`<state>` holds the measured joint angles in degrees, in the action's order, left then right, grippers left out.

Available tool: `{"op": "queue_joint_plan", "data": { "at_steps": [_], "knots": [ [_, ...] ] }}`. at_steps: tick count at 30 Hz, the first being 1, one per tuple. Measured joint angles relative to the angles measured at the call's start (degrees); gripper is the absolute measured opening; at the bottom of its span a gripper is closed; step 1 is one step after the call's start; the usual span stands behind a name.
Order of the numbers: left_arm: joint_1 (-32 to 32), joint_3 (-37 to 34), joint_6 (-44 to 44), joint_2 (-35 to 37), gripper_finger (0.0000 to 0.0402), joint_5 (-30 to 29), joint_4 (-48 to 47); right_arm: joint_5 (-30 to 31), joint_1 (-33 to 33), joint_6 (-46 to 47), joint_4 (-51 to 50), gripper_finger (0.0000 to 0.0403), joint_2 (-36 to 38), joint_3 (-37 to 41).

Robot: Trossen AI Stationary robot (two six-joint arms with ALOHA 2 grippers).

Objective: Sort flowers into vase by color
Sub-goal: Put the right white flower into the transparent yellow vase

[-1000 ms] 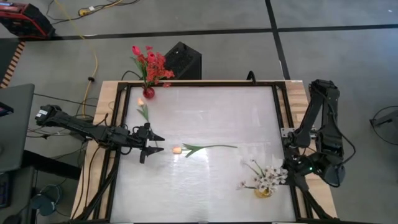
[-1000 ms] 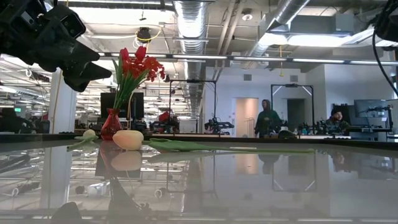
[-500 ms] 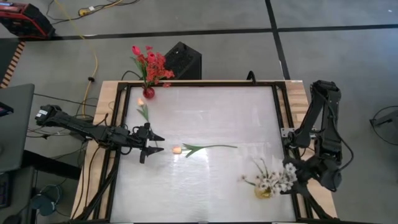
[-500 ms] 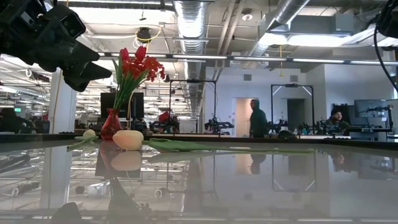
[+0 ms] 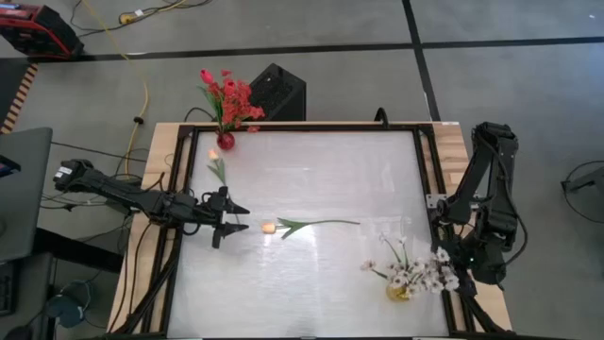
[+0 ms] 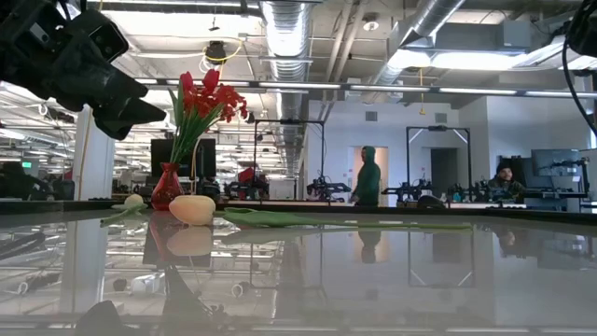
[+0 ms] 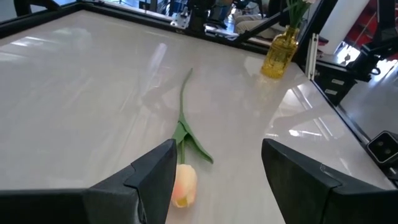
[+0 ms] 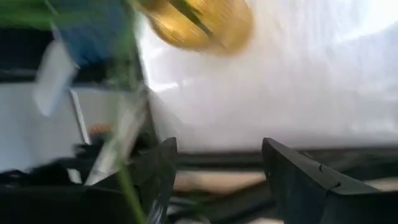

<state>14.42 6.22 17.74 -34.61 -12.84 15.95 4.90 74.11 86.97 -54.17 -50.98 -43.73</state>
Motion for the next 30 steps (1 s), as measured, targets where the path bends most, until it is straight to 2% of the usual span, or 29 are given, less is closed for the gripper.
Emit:
{"op": "queue_joint_plan", "data": {
  "at_steps": [5,12,16,20,25,30],
  "knots": [
    [0.0,0.0,0.0,0.0,0.0224,0.0,-0.1,-0.4,0.0,2.5,-5.7,0.0260,0.0,0.0],
    [0.0,0.0,0.3,0.0,0.0224,0.0,0.0,8.4,-0.1,9.2,-16.6,0.0260,0.0,0.0],
    [0.0,0.0,0.6,0.0,0.0224,0.0,0.0,10.7,-1.6,13.5,-22.2,0.0260,0.0,0.0],
    [0.0,0.0,0.7,0.0,0.0224,0.0,0.0,17.5,-4.5,14.0,-24.1,0.0260,0.0,0.0],
    [0.0,0.0,0.8,0.0,0.0224,0.0,0.0,27.7,-10.8,22.8,-25.2,0.0260,0.0,0.0],
    [0.0,0.0,1.5,0.0,0.0224,0.0,0.0,30.4,-18.5,23.0,-25.5,0.0260,0.8,0.0]
  ]
}}
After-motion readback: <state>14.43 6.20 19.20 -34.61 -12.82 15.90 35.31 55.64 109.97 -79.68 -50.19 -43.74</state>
